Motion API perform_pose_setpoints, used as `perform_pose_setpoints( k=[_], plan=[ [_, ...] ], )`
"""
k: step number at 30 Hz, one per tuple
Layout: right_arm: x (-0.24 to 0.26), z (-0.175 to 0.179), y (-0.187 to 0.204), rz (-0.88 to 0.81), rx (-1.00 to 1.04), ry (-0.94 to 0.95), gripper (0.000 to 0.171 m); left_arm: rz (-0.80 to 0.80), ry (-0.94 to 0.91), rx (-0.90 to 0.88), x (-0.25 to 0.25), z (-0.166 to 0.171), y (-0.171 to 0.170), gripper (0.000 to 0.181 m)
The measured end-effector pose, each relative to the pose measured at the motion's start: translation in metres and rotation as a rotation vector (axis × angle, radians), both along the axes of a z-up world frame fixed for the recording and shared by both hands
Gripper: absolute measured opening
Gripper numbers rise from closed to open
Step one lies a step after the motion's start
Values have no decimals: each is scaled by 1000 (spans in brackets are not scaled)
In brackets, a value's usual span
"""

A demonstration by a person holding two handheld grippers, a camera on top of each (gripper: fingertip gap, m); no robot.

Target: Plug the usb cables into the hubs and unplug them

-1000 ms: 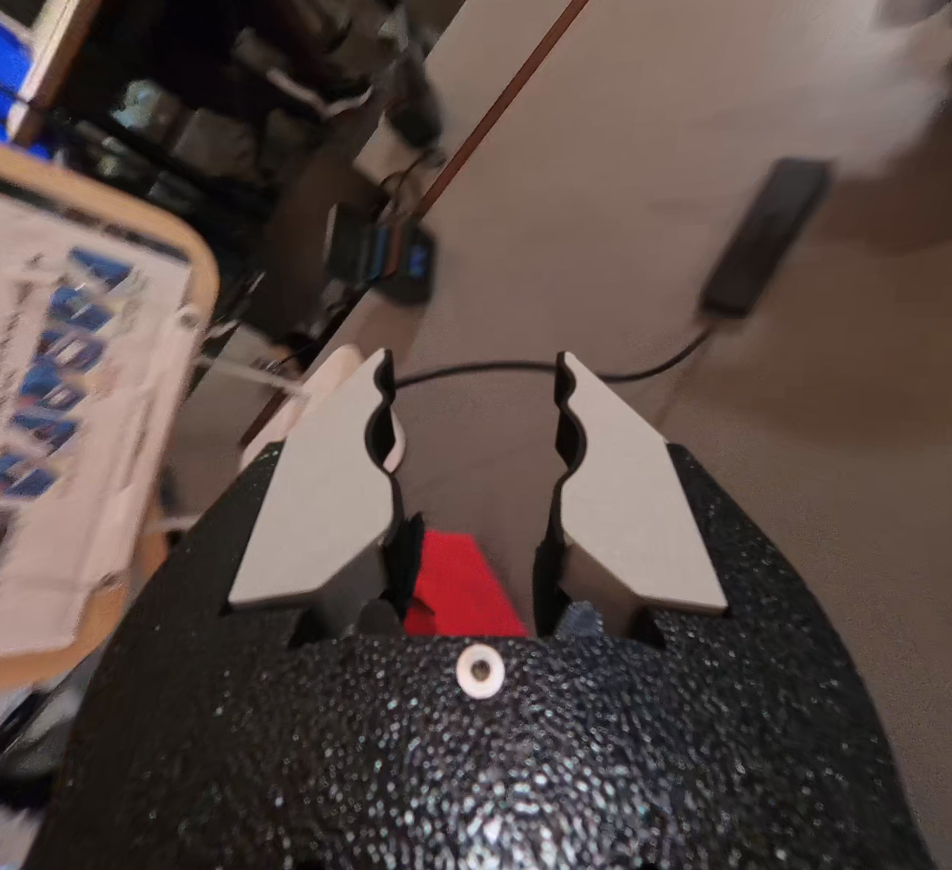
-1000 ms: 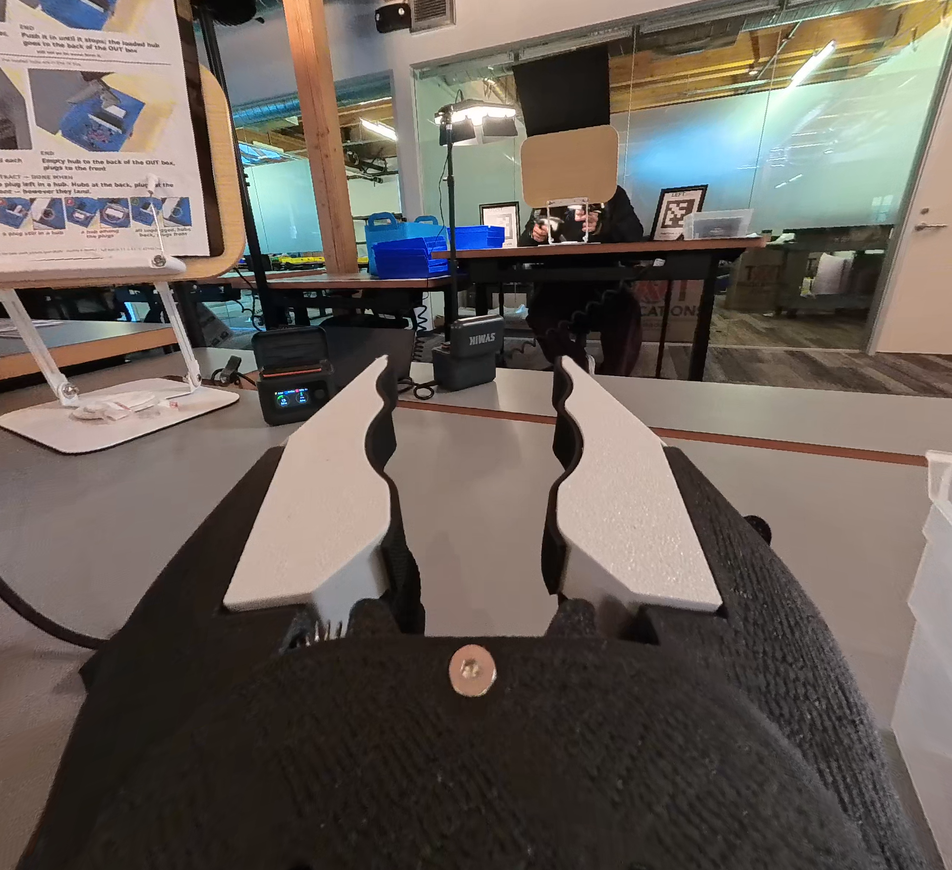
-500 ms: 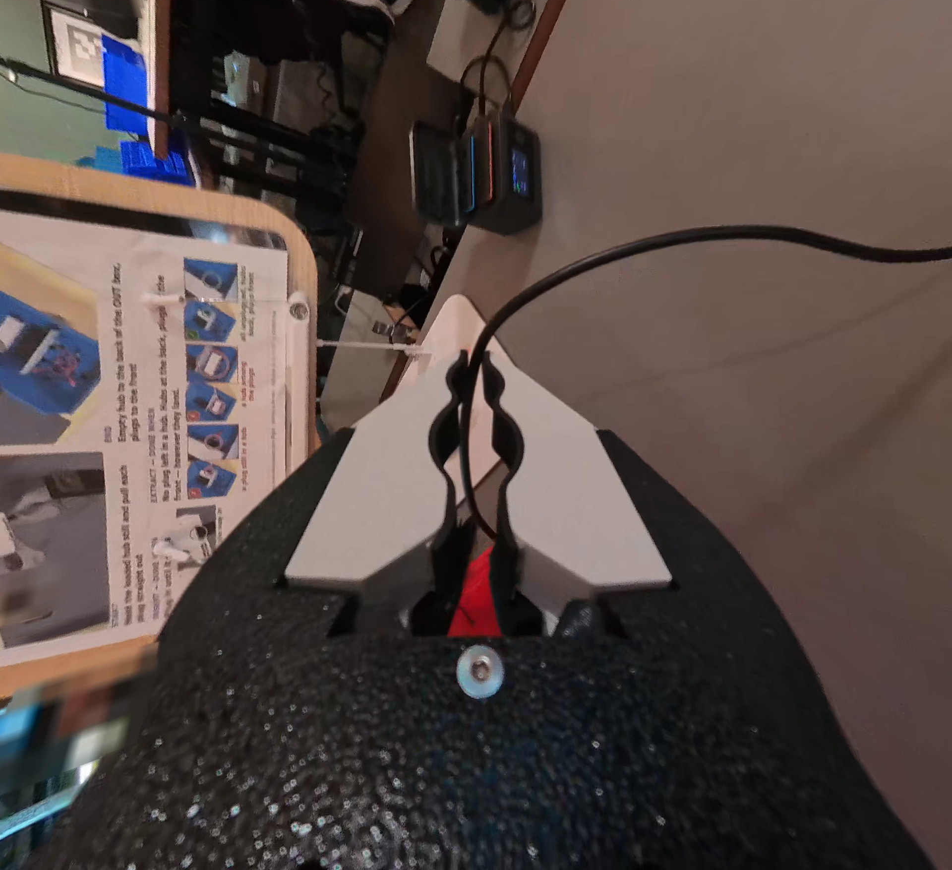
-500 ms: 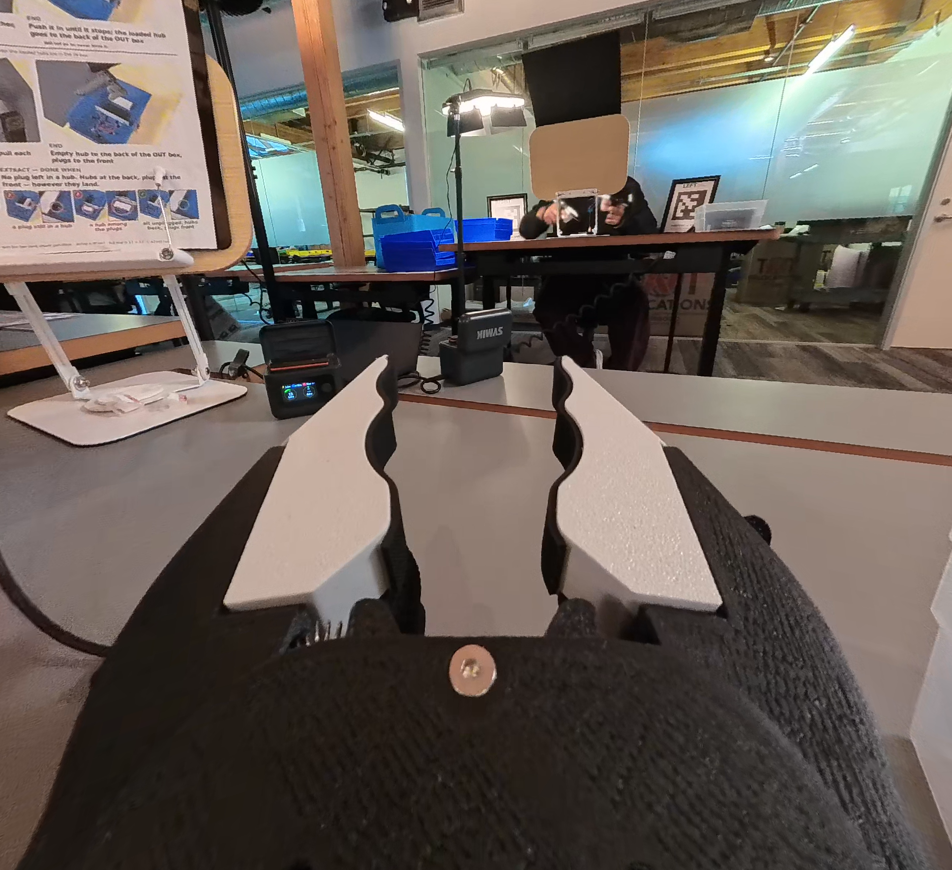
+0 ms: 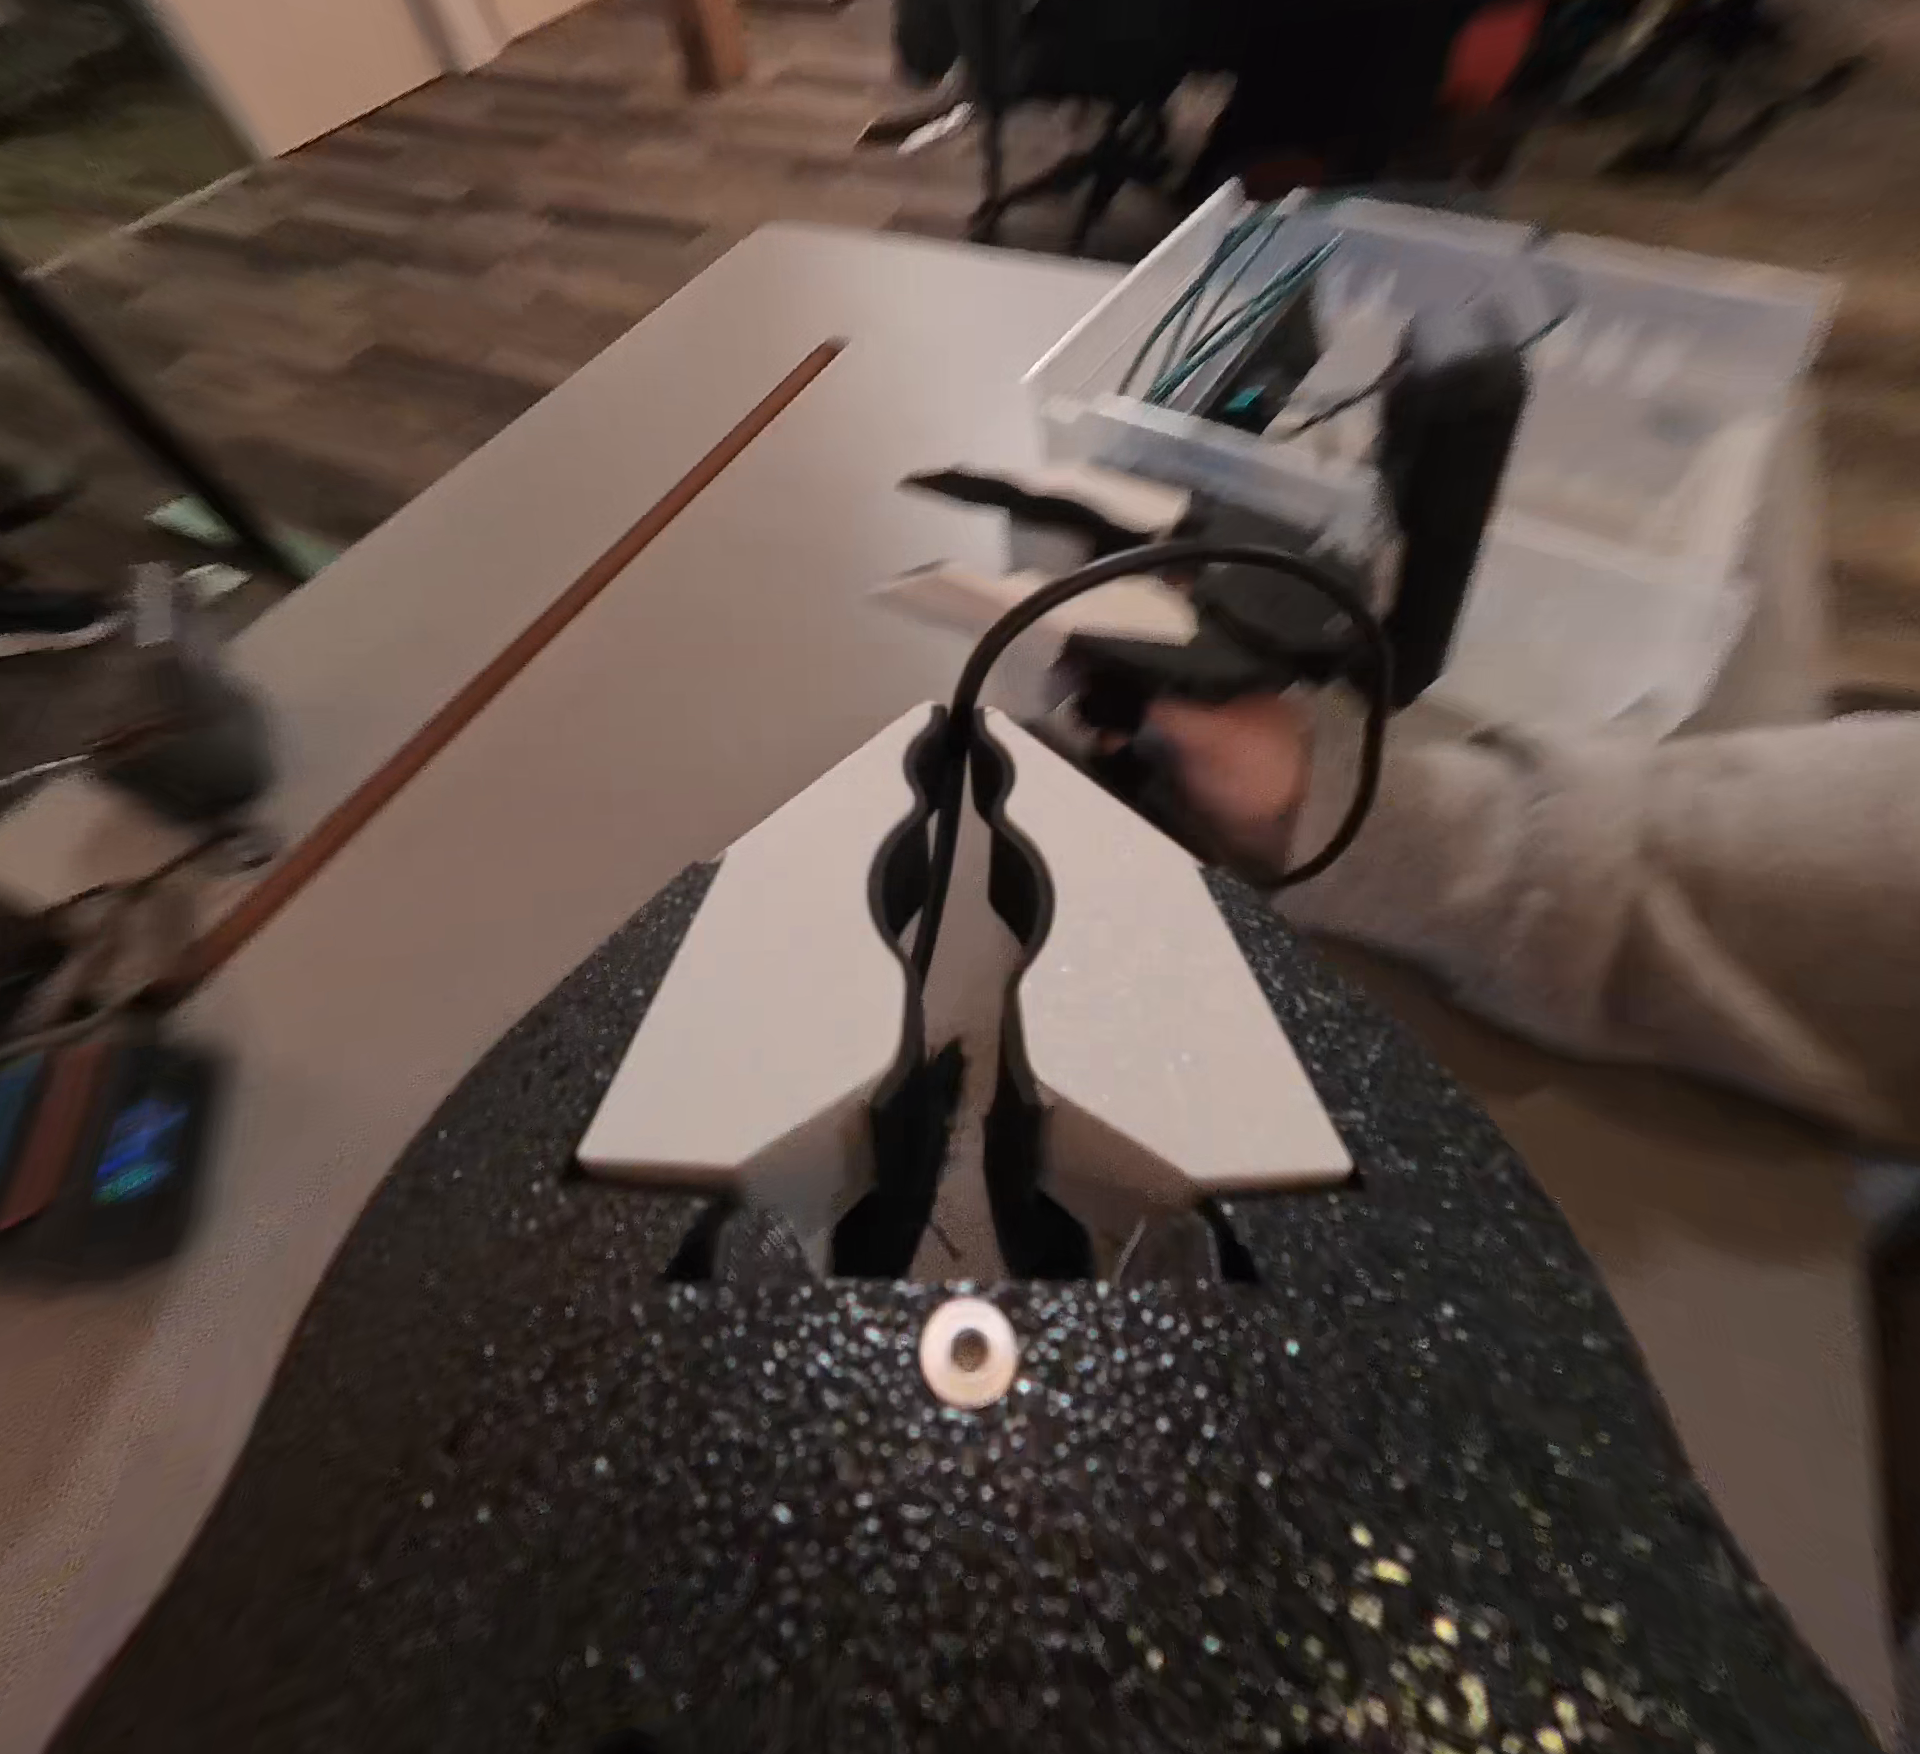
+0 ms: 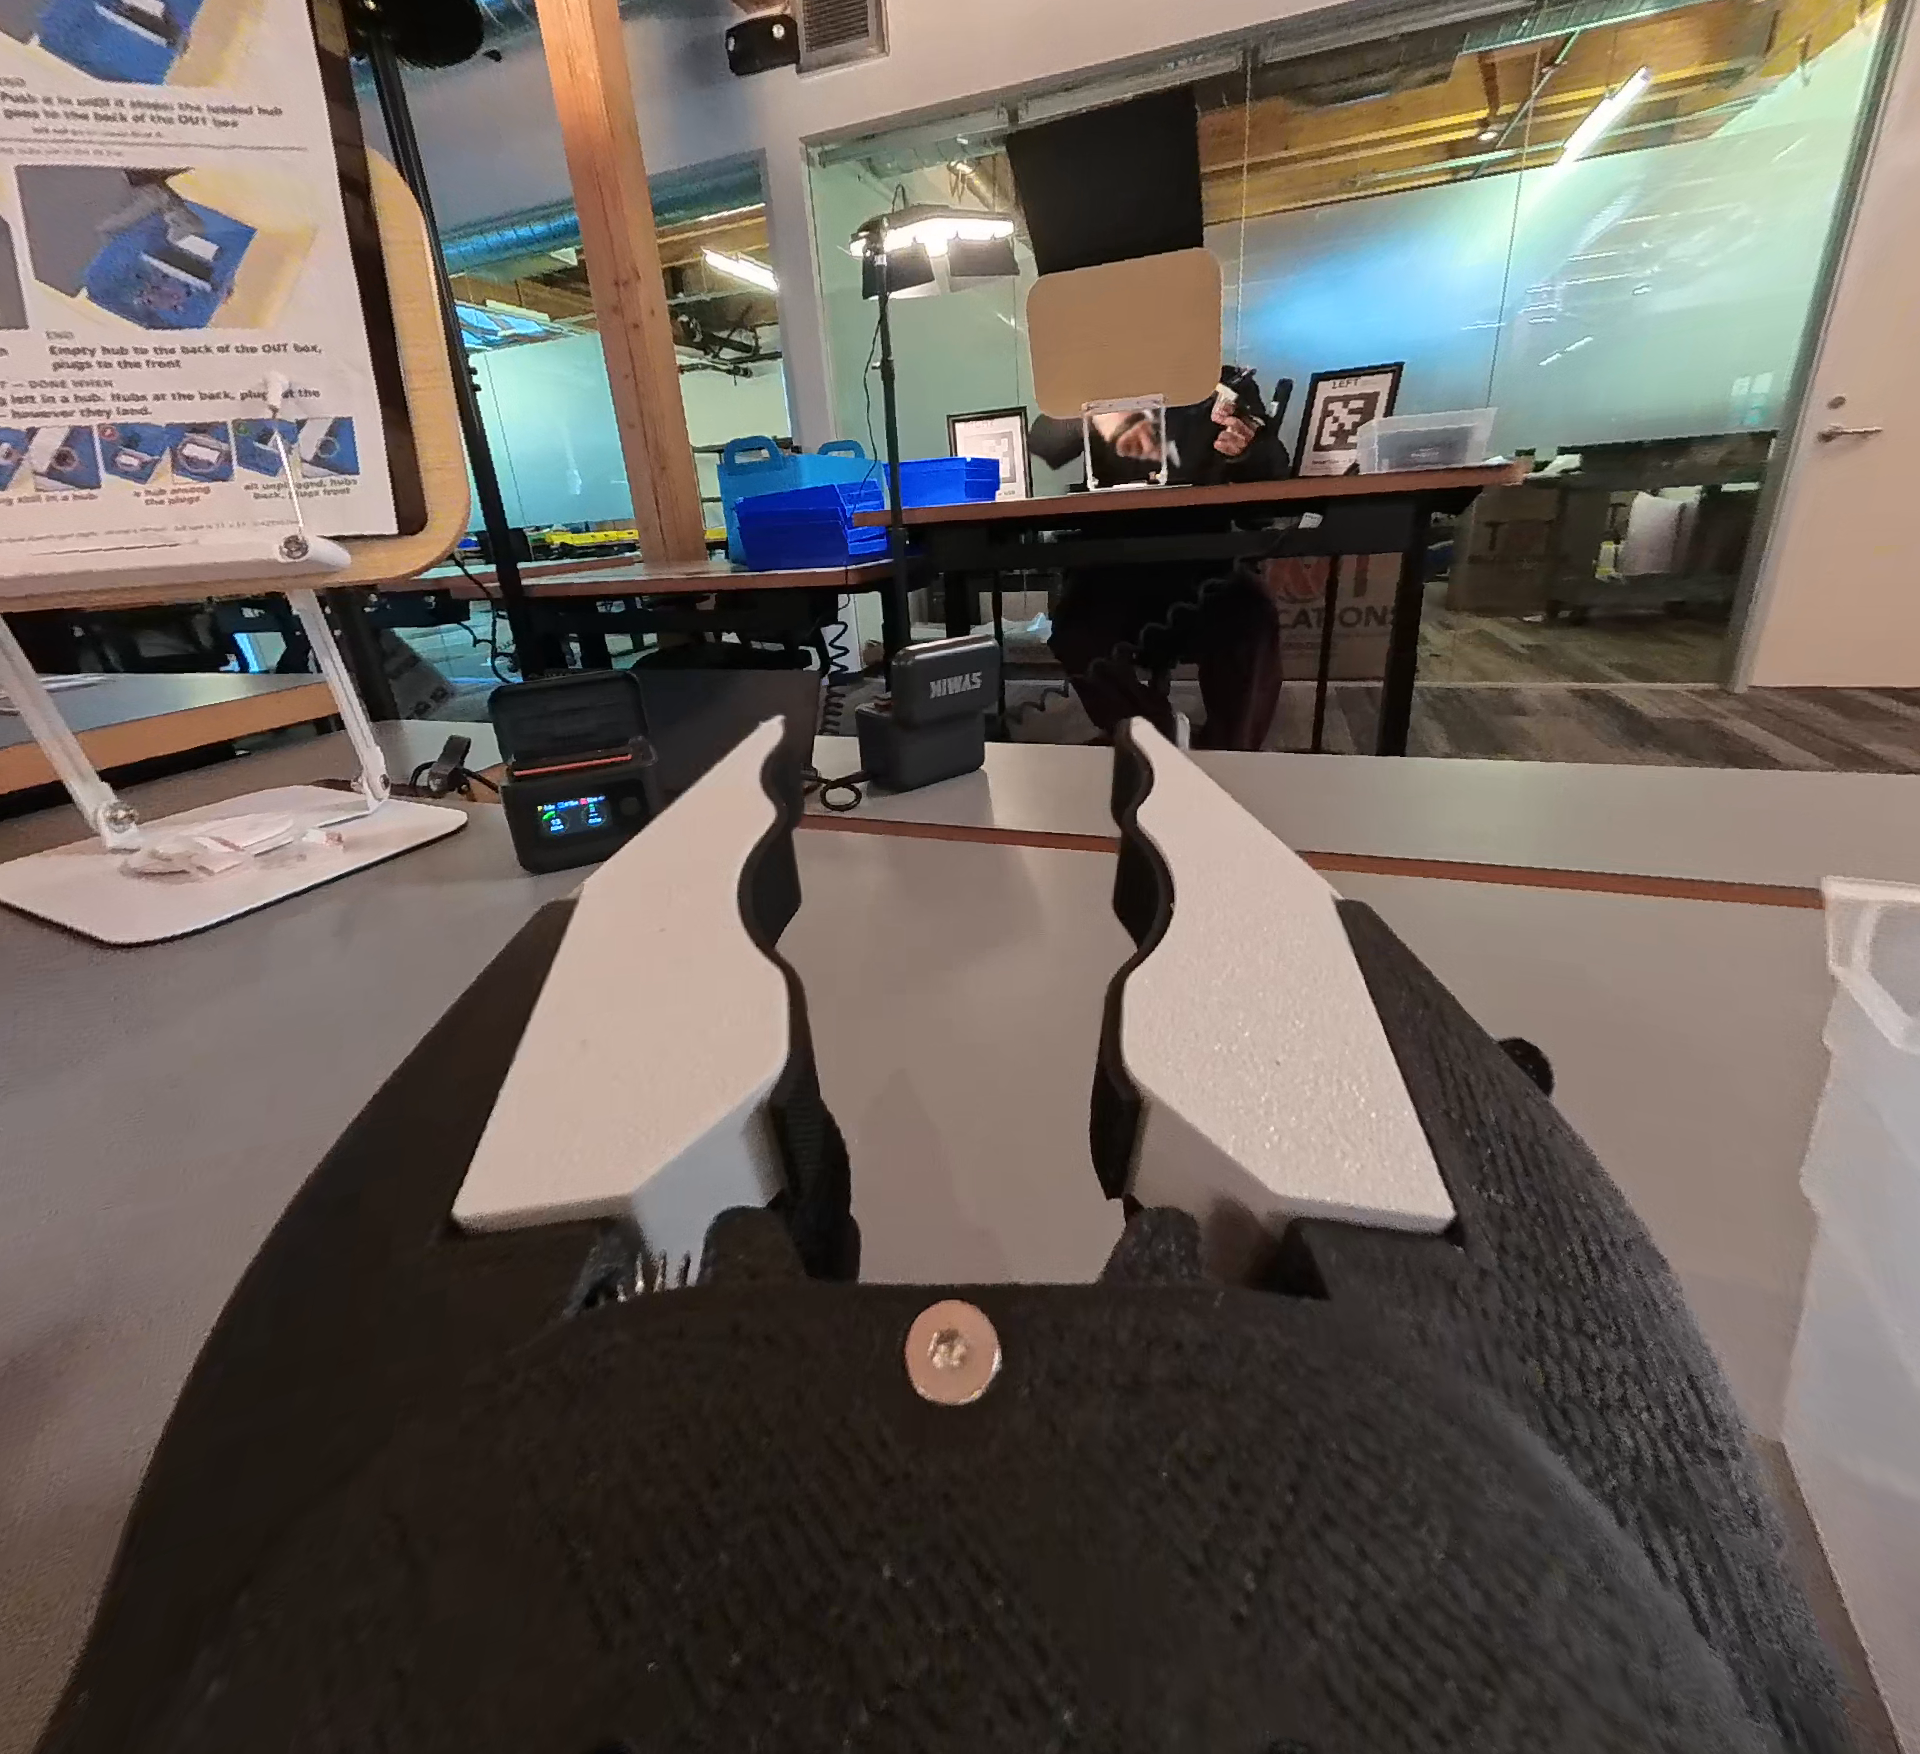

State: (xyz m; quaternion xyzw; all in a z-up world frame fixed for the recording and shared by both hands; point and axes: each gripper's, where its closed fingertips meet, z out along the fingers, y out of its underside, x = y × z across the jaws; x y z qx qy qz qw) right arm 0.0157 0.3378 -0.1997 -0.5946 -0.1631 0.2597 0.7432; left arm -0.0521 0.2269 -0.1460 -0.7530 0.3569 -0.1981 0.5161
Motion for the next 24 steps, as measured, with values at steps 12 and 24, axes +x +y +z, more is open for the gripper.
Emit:
perform_pose_setpoints(
  k=[12,24],
  plan=[
    [-5,-2,0,34,-18,9,59,578,125,-6,-125,-48,58,1],
    [-5,-1,-2,36,-11,8,59,779,-12,-221,-208,-81,48,39]
  ],
)
